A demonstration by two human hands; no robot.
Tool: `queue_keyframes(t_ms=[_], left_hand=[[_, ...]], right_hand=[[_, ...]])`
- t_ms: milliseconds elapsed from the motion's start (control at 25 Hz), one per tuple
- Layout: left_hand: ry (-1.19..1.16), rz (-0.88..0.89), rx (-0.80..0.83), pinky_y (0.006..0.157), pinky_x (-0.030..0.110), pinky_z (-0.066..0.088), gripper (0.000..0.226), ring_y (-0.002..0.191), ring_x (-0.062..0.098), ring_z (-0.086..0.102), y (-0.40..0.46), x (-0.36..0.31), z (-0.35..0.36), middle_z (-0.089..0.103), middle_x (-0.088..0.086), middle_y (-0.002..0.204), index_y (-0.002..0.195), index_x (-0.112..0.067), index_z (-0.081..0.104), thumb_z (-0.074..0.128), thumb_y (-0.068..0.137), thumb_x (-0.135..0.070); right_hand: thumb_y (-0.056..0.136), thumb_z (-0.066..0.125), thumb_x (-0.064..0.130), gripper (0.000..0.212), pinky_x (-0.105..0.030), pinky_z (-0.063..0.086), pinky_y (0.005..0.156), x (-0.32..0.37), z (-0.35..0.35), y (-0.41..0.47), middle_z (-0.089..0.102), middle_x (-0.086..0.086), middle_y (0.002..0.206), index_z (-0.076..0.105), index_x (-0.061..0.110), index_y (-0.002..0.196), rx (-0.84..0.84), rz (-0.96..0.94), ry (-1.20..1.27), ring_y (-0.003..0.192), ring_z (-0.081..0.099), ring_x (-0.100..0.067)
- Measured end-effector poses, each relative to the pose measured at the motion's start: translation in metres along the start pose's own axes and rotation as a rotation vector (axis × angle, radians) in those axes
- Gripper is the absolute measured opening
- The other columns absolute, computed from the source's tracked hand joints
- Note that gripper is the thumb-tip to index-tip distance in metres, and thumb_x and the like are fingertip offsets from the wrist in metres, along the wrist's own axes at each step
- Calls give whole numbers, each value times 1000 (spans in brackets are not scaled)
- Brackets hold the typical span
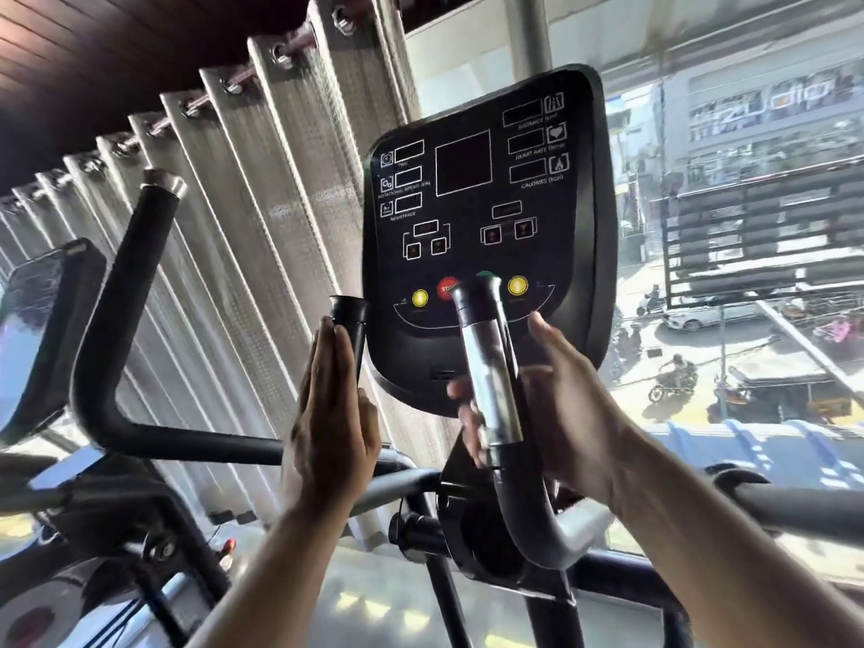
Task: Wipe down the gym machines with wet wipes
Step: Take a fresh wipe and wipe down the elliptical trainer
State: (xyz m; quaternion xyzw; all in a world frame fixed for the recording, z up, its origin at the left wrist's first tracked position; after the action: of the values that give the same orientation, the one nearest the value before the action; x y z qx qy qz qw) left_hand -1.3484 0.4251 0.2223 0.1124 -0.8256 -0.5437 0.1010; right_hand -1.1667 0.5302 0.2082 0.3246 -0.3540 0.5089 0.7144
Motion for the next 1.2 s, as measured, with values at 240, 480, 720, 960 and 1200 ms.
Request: queue_keyframes(t_ms=[240, 480, 720, 960, 1200], left_hand=[[-31, 12, 7, 125, 36, 28, 66, 155, 32, 27, 0, 2, 2, 23, 19, 168, 158, 6, 26, 44, 95, -3], [-99, 13, -7, 127, 31, 20, 71, 158, 23, 19, 0, 1, 1, 17, 11, 171, 161, -1, 22, 44, 93, -4], [-133, 10, -8, 121, 42, 34, 69, 156, 27, 25, 1, 1, 3, 20, 12, 170, 163, -3, 18, 36, 97, -13], [-171, 15, 46, 122, 38, 32, 81, 158, 24, 19, -3, 1, -4, 13, 8, 172, 164, -7, 9, 50, 95, -3], [-211, 30, 38, 117, 43, 40, 69, 156, 25, 26, -2, -1, -8, 20, 11, 171, 163, -5, 15, 44, 101, -12]], right_hand=[[103, 32, 38, 61, -35, 50, 65, 72, 15, 34, 67, -18, 86, 64, -9, 124, -274, -332, -20, 69, 62, -27], [104, 38, 2, 49, -33, 28, 124, 1, 25, -34, 41, -4, 161, 40, -2, 152, -580, -1033, -1211, 151, 35, -17], [98, 41, 9, 47, -45, 29, 124, 21, 51, -30, 55, -13, 148, 57, -2, 141, -247, -975, -2227, 151, 33, -29], [97, 42, 9, 34, -45, 31, 122, 33, 59, -23, 67, -9, 118, 72, 2, 111, -274, -916, -2270, 142, 44, -29], [89, 50, 18, 18, -44, 35, 119, -28, 55, -57, 65, -3, 87, 68, 14, 86, 222, -891, -2595, 99, 60, -25]])
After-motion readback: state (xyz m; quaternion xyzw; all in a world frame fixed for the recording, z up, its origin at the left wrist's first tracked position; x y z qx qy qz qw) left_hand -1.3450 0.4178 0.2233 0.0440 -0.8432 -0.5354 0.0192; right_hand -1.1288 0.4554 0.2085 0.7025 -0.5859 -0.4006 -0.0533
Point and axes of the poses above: each hand's wrist, its own y-axis towards the middle knuckle, its own z-axis out of the palm, x = y × z, the point moved 6 cm from there along y, towards the middle knuckle
